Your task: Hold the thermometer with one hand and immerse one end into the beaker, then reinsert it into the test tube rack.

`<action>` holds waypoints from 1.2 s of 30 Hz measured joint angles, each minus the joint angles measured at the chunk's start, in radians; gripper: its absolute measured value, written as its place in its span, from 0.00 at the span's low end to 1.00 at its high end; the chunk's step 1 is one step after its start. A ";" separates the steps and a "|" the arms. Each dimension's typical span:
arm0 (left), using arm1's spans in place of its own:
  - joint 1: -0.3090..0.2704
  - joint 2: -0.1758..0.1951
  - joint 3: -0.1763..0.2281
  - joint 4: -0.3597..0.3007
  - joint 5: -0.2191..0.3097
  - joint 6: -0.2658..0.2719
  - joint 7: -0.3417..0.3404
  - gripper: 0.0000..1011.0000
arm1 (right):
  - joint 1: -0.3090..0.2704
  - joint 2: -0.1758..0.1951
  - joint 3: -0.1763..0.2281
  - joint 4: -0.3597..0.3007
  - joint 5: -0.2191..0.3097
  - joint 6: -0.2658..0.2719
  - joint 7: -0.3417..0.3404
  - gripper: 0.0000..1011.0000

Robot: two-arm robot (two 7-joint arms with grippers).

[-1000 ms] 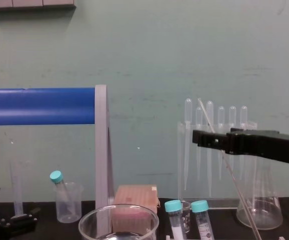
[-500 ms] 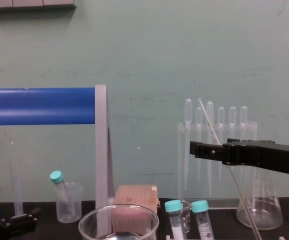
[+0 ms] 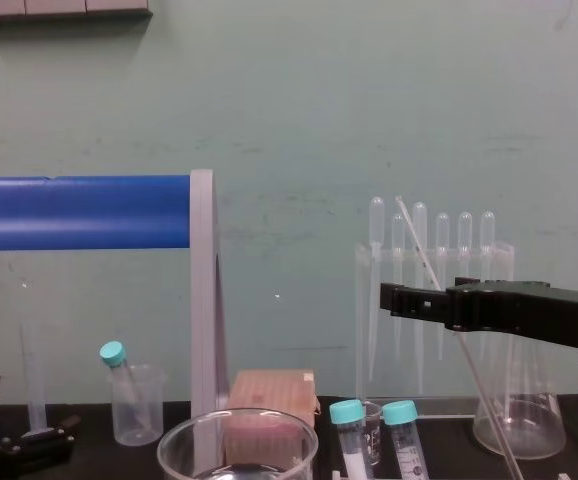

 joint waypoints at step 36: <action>0.000 0.000 0.000 0.000 0.000 0.000 0.000 1.00 | 0.000 0.002 -0.001 -0.001 0.001 -0.001 -0.001 0.06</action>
